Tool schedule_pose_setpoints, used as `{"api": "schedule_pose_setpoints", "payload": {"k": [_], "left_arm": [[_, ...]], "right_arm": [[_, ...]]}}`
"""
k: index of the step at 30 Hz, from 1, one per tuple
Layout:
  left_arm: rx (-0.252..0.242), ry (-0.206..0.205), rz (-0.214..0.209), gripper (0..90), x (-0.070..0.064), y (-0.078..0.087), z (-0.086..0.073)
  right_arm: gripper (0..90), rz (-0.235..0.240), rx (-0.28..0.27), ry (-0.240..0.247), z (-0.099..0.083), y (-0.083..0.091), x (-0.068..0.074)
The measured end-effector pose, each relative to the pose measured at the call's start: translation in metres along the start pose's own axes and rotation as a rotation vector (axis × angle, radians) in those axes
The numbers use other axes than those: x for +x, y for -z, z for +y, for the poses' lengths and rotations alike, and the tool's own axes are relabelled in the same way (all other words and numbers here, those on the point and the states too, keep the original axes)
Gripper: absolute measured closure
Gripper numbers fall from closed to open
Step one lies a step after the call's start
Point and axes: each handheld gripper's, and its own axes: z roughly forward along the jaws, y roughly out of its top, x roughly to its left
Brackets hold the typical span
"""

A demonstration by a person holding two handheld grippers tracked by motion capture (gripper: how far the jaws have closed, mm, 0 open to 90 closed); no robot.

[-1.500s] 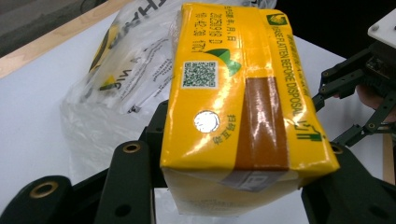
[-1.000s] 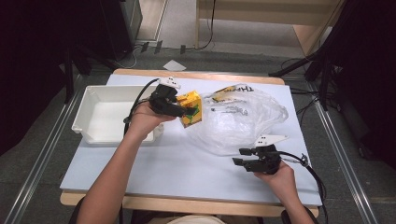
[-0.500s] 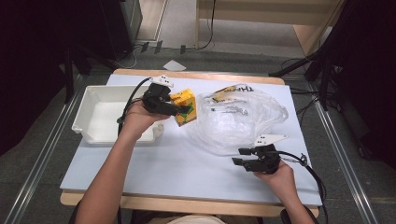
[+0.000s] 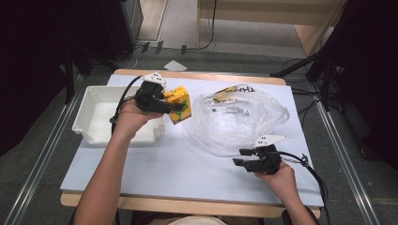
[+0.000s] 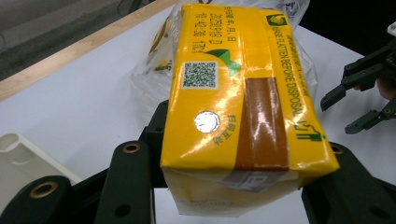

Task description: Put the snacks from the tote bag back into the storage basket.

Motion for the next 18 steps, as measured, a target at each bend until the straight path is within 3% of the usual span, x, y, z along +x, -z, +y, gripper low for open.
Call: {"api": "schedule_pose_setpoints", "payload": {"k": [18], "left_arm": [[0.004, 0.016, 0.03, 52.6, 0.011, 0.015, -0.006]], "right_arm": [[49.5, 0.001, -0.001, 0.003, 0.0, 0.0, 0.0]]}}
